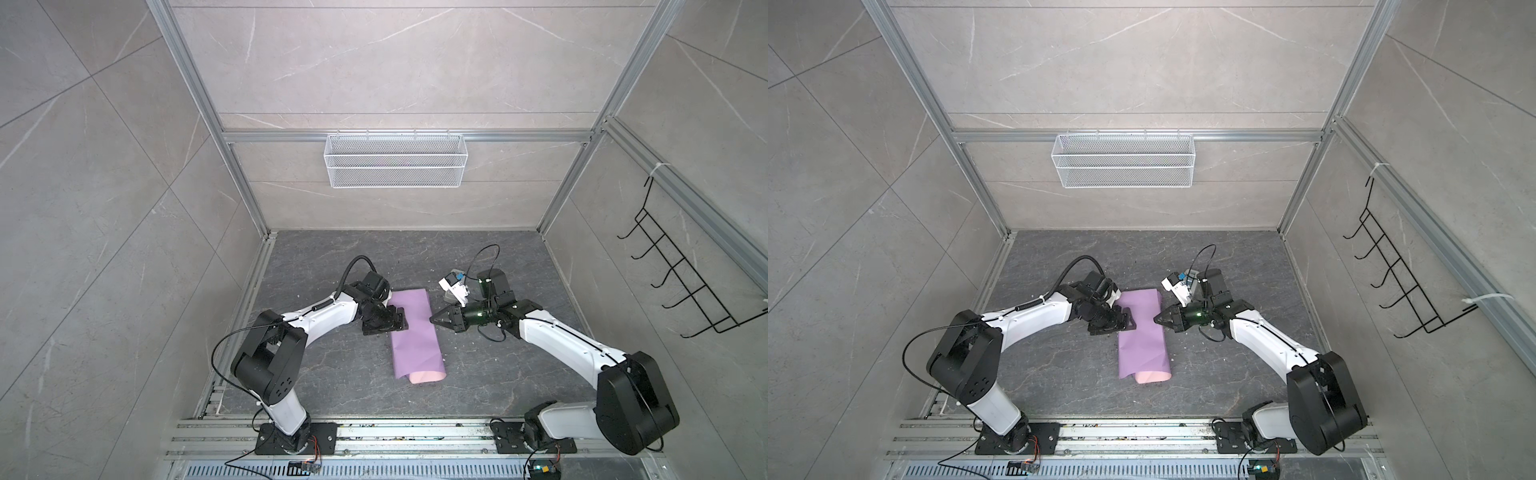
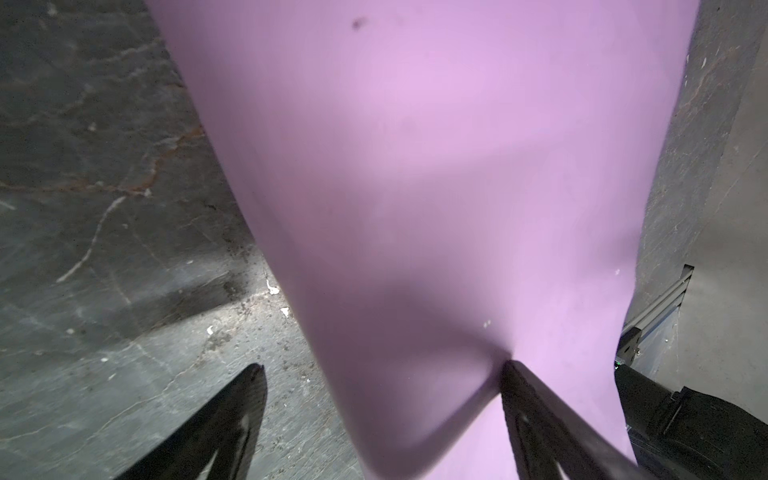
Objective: Wrap the gift box in paper
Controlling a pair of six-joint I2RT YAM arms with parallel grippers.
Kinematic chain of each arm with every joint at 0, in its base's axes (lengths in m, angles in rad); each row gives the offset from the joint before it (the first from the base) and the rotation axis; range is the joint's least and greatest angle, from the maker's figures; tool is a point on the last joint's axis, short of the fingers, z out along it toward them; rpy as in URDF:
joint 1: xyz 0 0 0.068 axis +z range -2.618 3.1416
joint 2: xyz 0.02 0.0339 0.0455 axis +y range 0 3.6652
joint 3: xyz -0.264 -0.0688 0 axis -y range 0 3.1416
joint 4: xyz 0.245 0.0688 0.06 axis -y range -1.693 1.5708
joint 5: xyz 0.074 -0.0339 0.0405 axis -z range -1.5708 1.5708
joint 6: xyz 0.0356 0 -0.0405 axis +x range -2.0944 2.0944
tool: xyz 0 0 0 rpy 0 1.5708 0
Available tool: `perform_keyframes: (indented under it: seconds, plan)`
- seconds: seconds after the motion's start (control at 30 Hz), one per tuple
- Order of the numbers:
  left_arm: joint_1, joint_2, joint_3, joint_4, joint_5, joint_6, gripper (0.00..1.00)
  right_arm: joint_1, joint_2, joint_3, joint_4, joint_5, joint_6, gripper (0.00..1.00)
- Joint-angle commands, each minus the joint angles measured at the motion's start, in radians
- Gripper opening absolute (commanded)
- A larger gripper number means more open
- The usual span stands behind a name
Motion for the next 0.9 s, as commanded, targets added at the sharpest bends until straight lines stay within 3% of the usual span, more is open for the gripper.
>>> perform_keyframes:
  seconds: [0.0, 0.3, 0.67, 0.87]
  plan:
    - [-0.007, 0.065, -0.022, -0.067, -0.104, 0.023, 0.89, 0.018, -0.048, 0.018, 0.05, -0.048, -0.037, 0.0]
    - [-0.006, 0.067, -0.022, -0.068, -0.105, 0.023, 0.89, 0.027, -0.097, -0.005, 0.094, -0.086, -0.013, 0.0]
    - [-0.007, 0.068, -0.026, -0.066, -0.105, 0.026, 0.89, 0.027, -0.055, -0.114, 0.513, -0.168, 0.318, 0.0]
    - [-0.006, 0.073, -0.025, -0.063, -0.102, 0.024, 0.89, 0.029, -0.084, -0.138, 0.545, -0.124, 0.389, 0.0]
